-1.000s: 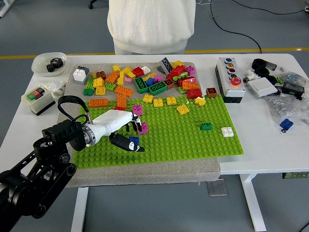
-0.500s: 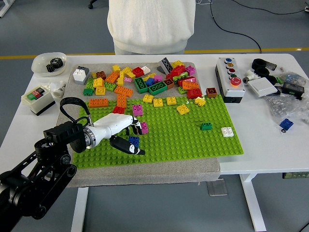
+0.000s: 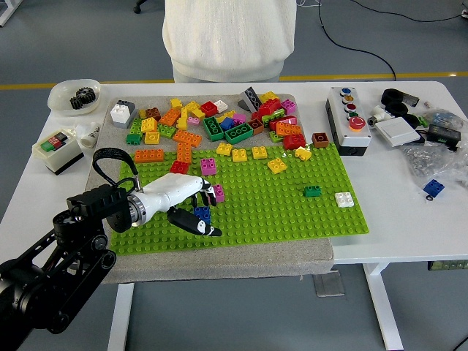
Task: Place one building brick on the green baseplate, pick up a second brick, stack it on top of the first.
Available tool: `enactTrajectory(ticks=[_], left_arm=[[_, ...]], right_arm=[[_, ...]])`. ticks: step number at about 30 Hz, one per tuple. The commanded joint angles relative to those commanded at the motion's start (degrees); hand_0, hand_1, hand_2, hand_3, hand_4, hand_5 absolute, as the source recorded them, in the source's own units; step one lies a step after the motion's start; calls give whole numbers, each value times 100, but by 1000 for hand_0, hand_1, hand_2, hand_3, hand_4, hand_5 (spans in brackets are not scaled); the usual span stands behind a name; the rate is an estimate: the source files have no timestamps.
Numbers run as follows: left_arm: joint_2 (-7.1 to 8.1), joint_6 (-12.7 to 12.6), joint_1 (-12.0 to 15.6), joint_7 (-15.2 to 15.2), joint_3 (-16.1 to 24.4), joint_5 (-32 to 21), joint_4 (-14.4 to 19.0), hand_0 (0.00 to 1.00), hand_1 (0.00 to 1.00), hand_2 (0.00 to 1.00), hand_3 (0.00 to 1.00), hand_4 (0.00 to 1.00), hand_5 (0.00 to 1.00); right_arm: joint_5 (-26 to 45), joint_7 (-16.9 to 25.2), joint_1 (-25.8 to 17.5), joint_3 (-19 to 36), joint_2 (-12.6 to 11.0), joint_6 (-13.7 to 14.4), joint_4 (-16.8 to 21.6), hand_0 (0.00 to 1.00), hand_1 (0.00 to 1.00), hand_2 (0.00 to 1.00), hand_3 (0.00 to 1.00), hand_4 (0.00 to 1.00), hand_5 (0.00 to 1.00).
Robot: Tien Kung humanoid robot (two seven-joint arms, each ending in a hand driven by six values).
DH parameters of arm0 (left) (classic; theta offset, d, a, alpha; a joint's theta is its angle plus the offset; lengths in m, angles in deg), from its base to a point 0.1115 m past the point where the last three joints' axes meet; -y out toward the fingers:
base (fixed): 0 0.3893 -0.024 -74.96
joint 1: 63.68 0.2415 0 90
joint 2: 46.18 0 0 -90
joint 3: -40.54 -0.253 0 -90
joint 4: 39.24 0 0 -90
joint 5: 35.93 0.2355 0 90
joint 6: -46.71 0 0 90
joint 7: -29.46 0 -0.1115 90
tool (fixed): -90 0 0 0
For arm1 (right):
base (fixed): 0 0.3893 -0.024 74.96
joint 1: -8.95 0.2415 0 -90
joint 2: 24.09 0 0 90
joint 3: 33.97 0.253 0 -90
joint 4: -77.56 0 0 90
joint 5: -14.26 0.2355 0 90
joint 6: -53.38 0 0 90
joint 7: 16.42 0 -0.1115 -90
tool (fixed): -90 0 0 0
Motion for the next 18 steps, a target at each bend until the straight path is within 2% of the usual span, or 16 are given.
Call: enactTrajectory(ticks=[9, 18], left_arm=[[-9, -172, -1, 23, 138, 0, 53, 725, 523, 629, 621, 998, 587], [116, -69, 90, 22, 249, 0, 314, 726, 524, 628, 592, 998, 587]], right_arm=[[-11, 1, -13, -5, 0, -2, 0, 742, 644, 716, 605, 829, 403], [-22, -1, -20, -2, -1, -6, 0, 742, 646, 716, 606, 829, 403]])
